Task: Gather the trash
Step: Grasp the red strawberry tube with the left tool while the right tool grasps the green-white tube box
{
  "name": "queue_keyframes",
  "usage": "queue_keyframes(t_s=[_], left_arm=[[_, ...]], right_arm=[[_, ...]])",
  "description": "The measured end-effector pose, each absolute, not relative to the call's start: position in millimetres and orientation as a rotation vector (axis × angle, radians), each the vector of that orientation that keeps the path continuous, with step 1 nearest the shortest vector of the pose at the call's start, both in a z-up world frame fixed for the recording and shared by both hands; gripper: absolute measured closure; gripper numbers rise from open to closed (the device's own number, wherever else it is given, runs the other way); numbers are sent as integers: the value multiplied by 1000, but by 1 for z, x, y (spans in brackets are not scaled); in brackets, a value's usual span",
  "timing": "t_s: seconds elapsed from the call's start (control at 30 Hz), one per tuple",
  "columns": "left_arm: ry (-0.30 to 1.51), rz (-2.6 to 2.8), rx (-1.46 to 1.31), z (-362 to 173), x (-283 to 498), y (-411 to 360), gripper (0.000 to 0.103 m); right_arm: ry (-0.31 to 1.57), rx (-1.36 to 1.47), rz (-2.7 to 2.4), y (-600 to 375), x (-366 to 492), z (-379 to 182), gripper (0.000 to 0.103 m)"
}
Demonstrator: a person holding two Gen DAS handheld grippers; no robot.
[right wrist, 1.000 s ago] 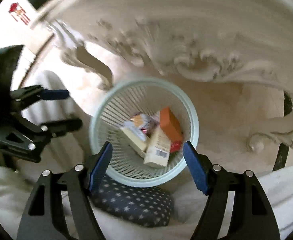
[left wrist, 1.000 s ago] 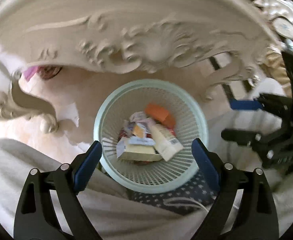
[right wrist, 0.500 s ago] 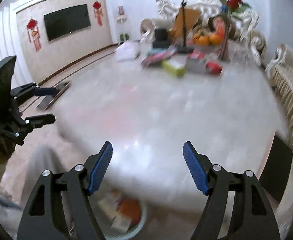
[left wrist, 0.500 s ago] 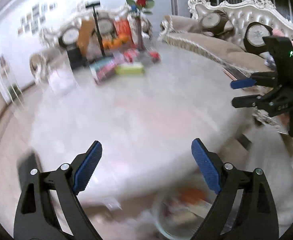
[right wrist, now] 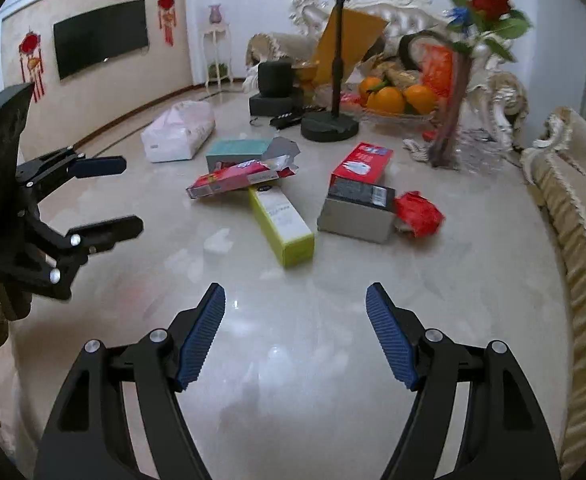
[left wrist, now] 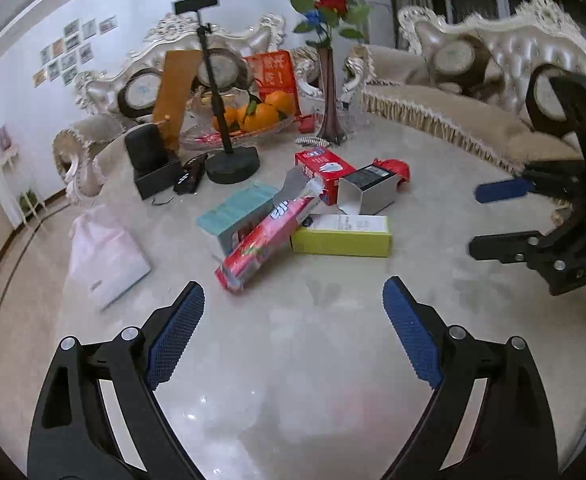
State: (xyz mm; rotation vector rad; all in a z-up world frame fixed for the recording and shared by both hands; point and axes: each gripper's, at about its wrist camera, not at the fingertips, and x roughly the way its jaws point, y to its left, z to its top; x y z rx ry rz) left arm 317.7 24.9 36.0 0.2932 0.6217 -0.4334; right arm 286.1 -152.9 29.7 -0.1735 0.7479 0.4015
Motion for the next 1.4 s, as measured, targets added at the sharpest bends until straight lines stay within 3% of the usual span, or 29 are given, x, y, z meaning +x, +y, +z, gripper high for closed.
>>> queue_keyframes(t_s=[0.23,0.6,0.63,0.7,0.8,1.13,1.4], left_arm=[[689,-489,365,18,365,22,14],[749,-546,365,-1,404,19,14],[755,-552,362,-2,406,19,14],[768,-564,362,-5,412,17,14],[791,-578,367,-7,419,15,14],[889,-589,351,-17,435,14,14],[876,-572,98,-9,434,38,14]], right_arm=[[762,-306,431,-129,329,11,34],[831,-270,512,-117,375,0,35],[834,-277,514,-114,377,-2,36],[847,-305,524,-109,378,-7,53],[870,-290,551,-109,380,-10,64],[892,-230,560,-122,381,-9,67],[892,-224,550,-122,382,-9,67]])
